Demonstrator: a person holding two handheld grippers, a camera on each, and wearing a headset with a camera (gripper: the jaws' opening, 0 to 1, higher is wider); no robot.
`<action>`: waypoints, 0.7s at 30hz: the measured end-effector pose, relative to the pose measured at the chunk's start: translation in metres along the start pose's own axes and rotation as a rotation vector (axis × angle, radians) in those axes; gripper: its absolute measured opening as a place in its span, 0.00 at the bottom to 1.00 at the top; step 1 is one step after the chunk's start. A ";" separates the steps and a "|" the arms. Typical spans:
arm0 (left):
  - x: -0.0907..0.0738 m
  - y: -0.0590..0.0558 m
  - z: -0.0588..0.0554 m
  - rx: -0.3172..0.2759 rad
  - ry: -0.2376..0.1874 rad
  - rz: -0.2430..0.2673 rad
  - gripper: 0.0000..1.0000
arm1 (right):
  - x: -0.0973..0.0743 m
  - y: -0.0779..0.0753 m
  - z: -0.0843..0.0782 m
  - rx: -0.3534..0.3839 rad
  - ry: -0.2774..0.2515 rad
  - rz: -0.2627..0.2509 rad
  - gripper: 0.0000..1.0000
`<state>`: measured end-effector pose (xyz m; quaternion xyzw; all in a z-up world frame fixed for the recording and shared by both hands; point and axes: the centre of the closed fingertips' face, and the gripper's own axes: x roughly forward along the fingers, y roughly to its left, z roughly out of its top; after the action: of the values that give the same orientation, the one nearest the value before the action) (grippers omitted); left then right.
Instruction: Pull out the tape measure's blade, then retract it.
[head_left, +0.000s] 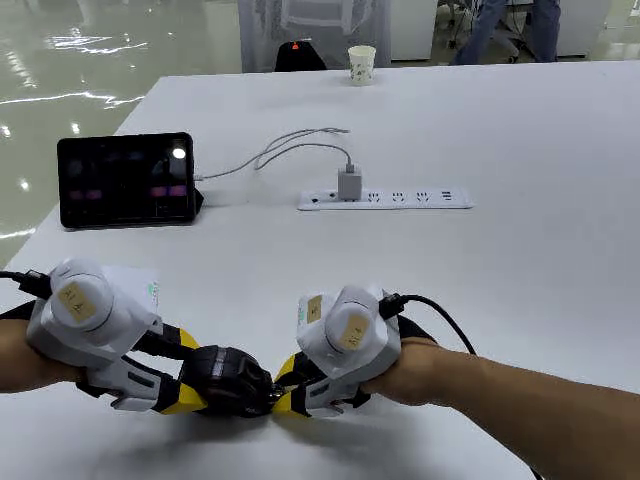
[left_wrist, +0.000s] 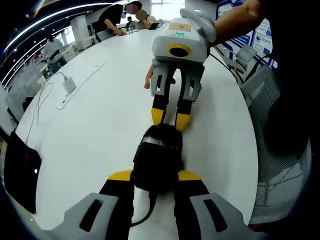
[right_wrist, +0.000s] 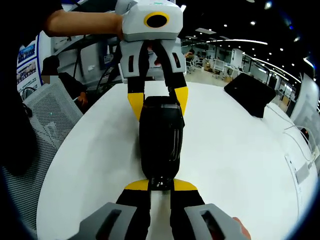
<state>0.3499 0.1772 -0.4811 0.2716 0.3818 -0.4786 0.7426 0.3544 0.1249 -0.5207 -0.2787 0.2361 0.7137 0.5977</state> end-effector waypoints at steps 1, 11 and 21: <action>0.000 0.001 -0.001 -0.003 0.000 0.000 0.24 | 0.000 0.000 0.000 -0.001 0.000 -0.001 0.10; 0.002 0.005 -0.003 -0.011 0.000 -0.003 0.24 | -0.001 0.000 0.000 0.009 -0.003 0.002 0.10; 0.004 0.007 -0.005 -0.019 -0.002 -0.005 0.24 | -0.004 0.000 -0.003 0.007 -0.001 0.004 0.09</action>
<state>0.3558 0.1819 -0.4867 0.2633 0.3863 -0.4771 0.7442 0.3557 0.1199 -0.5197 -0.2758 0.2389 0.7141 0.5974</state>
